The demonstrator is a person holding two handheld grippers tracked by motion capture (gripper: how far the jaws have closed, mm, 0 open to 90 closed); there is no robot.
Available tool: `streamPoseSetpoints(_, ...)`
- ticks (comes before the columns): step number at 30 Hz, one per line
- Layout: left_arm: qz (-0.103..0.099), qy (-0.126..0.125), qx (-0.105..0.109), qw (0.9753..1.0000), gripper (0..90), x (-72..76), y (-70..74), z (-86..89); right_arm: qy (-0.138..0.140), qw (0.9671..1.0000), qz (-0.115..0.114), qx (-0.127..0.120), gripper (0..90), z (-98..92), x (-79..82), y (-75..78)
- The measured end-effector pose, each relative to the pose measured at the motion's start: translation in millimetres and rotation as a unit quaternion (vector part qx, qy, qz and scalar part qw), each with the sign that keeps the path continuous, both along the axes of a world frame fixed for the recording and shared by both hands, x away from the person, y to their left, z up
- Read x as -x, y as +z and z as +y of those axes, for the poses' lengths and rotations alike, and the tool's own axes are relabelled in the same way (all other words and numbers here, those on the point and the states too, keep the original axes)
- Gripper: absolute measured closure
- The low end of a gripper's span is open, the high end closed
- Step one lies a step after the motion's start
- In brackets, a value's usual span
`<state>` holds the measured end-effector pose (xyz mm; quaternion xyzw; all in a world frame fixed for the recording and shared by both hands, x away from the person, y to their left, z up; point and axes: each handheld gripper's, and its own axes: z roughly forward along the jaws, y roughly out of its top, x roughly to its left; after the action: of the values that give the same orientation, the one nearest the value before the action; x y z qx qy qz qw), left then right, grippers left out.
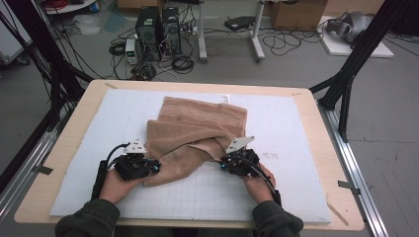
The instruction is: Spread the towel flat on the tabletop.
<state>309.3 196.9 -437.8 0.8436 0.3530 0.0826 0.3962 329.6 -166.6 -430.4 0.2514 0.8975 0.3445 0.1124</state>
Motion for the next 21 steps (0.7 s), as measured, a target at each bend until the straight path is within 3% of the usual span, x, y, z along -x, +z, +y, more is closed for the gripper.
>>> streamPoseSetpoints(2,-0.004,-0.004,-0.003,1.0,85.4,1.7,1.0,-0.5,0.009,0.9997,0.004,-0.022,86.7,-6.3,1.9,5.4)
streamPoseSetpoints(6,-0.012,-0.013,0.0,0.9998,86.4,8.3,6.1,1.1,0.014,0.9996,0.002,-0.025,87.1,-13.7,7.3,13.1)
streamPoseSetpoints(7,-0.016,-0.016,0.001,0.9997,86.4,11.1,8.2,1.6,0.019,0.9989,0.001,-0.044,87.2,-20.5,12.3,19.5)
streamPoseSetpoints(9,-0.023,-0.017,0.006,0.9996,86.4,16.9,12.9,3.8,0.026,0.9982,-0.003,-0.054,87.2,-25.5,19.3,25.6)
streamPoseSetpoints(14,-0.034,-0.023,0.021,0.9989,86.4,34.3,24.6,12.0,0.052,0.997,-0.005,-0.057,87.1,-31.7,37.3,36.2)
streamPoseSetpoints(15,-0.04,-0.024,0.02,0.9987,86.4,39.5,26.6,13.2,0.062,0.9965,-0.009,-0.055,87.1,-33.9,48.0,41.2)
streamPoseSetpoints(21,-0.056,-0.03,0.022,0.9977,86.5,71.3,36.8,19.9,0.083,0.9952,-0.027,-0.045,87.1,-40.4,75.2,57.9)
